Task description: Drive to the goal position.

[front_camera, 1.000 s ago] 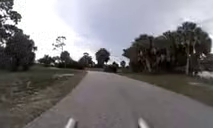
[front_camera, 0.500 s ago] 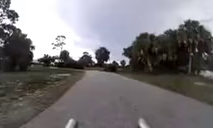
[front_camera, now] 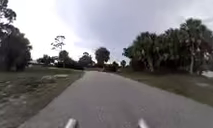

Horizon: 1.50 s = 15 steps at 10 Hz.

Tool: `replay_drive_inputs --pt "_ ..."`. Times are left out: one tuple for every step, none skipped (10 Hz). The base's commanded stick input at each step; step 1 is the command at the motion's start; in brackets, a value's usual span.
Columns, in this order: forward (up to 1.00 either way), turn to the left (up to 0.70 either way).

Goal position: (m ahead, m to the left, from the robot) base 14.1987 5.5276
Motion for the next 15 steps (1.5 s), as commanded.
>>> replay_drive_inputs --pt "1.0 0.0" --pt "1.0 0.0" --pt "1.0 0.0" --pt "1.0 0.0" --pt "1.0 0.0" --pt "1.0 0.0" --pt "1.0 0.0" --pt "1.0 0.0" --pt "1.0 0.0" --pt "1.0 0.0" --pt "1.0 0.0" --pt "1.0 0.0" --pt "1.0 0.0" --pt "1.0 0.0" --pt "1.0 0.0"
